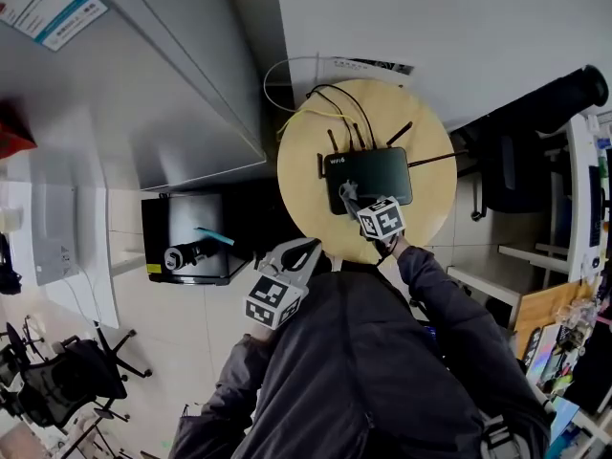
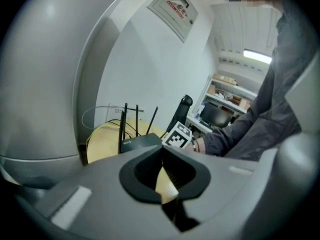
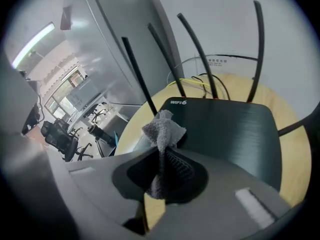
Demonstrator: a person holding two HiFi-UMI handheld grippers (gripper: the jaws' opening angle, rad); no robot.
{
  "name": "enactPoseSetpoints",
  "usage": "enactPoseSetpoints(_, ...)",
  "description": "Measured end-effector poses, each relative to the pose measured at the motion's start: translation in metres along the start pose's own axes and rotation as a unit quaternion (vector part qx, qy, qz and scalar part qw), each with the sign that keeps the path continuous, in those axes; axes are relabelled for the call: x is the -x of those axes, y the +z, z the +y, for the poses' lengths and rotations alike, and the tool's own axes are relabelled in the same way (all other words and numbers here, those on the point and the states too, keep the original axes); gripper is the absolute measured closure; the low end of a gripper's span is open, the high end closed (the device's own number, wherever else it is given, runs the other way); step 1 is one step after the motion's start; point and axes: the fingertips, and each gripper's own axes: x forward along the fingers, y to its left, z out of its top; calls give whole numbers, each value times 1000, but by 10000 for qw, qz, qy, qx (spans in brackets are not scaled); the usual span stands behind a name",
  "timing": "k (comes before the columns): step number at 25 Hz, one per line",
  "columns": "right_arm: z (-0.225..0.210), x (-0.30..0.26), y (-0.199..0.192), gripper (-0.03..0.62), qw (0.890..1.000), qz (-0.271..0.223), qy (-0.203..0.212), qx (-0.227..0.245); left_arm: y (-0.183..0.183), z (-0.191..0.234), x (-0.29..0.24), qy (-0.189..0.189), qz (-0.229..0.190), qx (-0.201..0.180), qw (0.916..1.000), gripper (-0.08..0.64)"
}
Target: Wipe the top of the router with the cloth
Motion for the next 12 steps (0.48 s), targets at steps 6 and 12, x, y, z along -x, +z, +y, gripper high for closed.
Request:
enactPoseSetpoints(6, -75, 42, -27, 563, 9976, 56, -653, -203, 5, -3, -10, -236, -72, 25, 9997, 560)
enactPoseSetpoints(12, -142, 80, -52, 563, 9896, 41, -1346, -508, 6, -2, -14, -346, -90, 82, 9993, 560)
